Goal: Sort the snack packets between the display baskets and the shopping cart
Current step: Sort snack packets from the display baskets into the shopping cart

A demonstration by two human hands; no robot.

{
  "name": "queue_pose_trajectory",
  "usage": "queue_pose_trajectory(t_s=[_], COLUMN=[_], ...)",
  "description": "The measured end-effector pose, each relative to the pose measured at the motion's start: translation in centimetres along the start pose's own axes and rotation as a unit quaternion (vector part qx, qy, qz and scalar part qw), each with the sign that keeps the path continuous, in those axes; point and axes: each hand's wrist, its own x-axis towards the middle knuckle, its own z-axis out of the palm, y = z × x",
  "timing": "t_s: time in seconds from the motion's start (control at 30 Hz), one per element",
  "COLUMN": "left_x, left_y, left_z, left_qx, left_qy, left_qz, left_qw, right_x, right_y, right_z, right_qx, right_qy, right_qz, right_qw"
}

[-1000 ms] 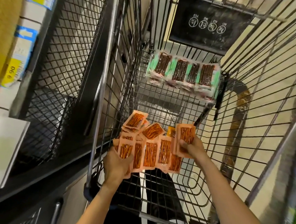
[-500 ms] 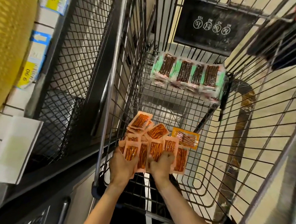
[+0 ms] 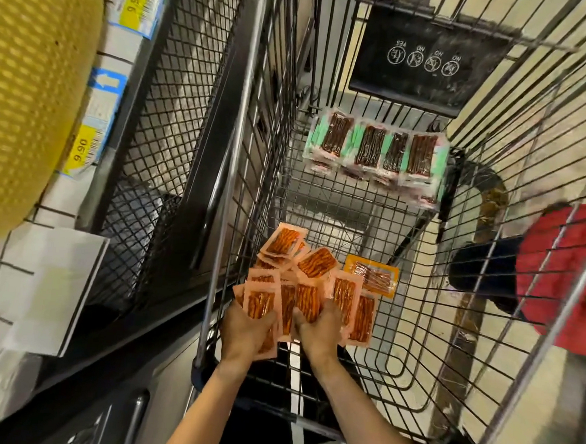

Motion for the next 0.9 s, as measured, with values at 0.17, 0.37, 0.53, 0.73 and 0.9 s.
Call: queue_pose_trajectory(t_s=[0.17, 0.37, 0.53, 0.73, 0.9], left_x=[-0.3, -0.6, -0.7, -0.8, -1.3], left_y=[0.1, 0.5, 0.5, 0.5, 1.2], left_z=[-0.4, -0.8, -1.0, -0.9, -1.3], left_qx=[-0.047, -0.072, -0.082, -0.114, -0.165], left_qy=[-0.019, -0.043, -0.044, -0.05, -0.086], left_qz=[0.0, -0.007, -0.014, -0.041, -0.062], left_qw=[0.999, 0.996, 0.996, 0.991, 0.981], right_x=[-0.1, 0.0, -0.2, -0.4, -0.7], right_y=[0.0, 0.0, 0.4, 0.8, 0.4], right_z=[-0.3, 0.1, 0.2, -0.5, -3.3], right_qx=[0.073, 0.009, 0.037, 0.132, 0.213], right_qy=[-0.037, -0.03, 0.004, -0.072, -0.123], right_qz=[-0.004, -0.032, -0.027, -0.027, 0.023], right_qw=[0.997, 0.999, 0.999, 0.988, 0.969])
